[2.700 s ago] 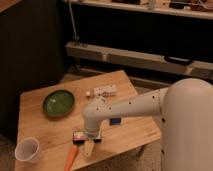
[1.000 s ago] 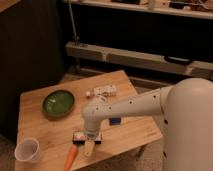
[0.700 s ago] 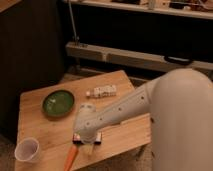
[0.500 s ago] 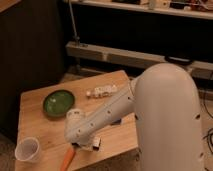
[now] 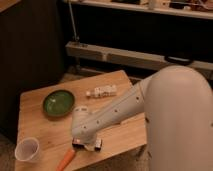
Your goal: Place the eraser in the ceramic cup
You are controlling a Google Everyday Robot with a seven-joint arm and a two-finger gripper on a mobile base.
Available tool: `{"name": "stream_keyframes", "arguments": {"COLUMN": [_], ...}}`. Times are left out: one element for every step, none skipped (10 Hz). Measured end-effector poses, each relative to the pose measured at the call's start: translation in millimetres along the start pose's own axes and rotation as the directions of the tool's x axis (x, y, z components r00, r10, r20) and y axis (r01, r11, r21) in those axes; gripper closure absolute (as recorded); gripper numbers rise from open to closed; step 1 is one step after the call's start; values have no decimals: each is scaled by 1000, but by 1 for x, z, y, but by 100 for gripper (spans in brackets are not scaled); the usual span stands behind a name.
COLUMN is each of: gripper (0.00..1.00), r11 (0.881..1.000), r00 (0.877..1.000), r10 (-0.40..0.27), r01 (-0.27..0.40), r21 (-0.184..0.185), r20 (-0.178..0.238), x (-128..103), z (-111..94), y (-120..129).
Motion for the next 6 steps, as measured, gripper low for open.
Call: {"name": "stream_keyframes", "arguments": {"gripper": [100,100,100,100,100,100], "r11": [999,998,993,987,981,978], "r00": [999,997,992,984,974,964], "r10": [33,66,119,159,196,210], "r01": [-33,-66,-119,-158,-195,-210], "r21": [-8,-11,-16,-16,-14,-14], "r20": [16,28,42,76,117,162], "x": [9,19,44,65,87,98], "z": [-3,-7,-13,-20,-33,-46], "y": [-9,-18,-33,-47,-61,-70]}}
